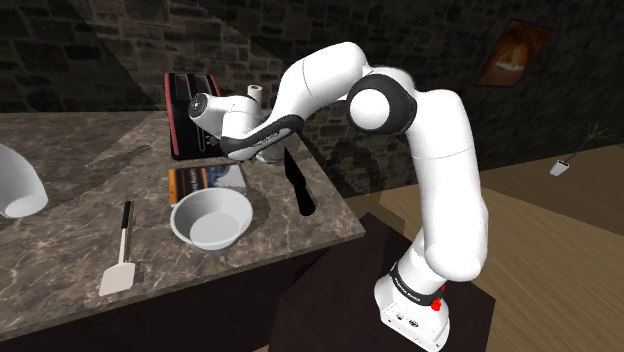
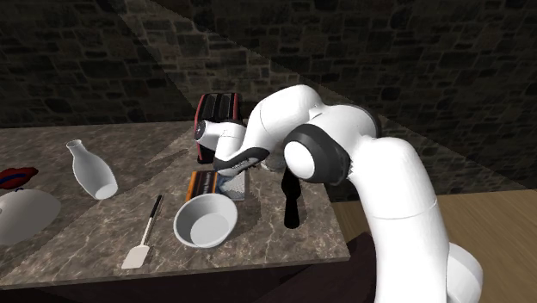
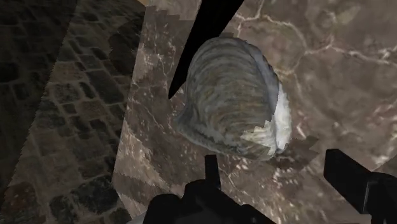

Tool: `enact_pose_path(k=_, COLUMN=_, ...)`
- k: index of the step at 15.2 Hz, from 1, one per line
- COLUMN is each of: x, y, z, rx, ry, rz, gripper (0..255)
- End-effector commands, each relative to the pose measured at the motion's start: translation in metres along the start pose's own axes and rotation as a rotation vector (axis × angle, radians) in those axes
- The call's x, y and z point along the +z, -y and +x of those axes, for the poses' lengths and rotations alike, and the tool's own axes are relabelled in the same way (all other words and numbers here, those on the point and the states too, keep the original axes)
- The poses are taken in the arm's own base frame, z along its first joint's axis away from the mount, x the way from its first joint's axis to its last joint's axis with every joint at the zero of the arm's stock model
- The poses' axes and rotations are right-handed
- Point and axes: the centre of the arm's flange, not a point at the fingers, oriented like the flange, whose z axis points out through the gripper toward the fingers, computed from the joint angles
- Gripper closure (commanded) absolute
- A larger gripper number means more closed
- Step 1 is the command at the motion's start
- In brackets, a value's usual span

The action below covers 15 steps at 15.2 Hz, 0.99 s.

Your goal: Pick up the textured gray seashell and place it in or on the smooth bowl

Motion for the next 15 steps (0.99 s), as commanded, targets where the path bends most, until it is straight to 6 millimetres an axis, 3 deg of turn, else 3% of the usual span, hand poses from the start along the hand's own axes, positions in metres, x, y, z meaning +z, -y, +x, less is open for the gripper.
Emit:
enact_pose_path(k=1, x=0.0, y=0.035, z=-0.044, rx=-0.102, ry=-0.141, rz=-0.179, gripper=0)
enact_pose_path(k=2, x=0.005, y=0.05, z=-0.066, rx=-0.148, ry=-0.204, rz=-0.263, gripper=0)
enact_pose_path(k=9, x=0.04, y=0.041, z=-0.058, rx=-0.148, ry=-0.204, rz=-0.263, gripper=0)
enact_pose_path(k=15, x=0.042, y=0.04, z=-0.057, rx=-0.148, ry=-0.204, rz=-0.263, gripper=0)
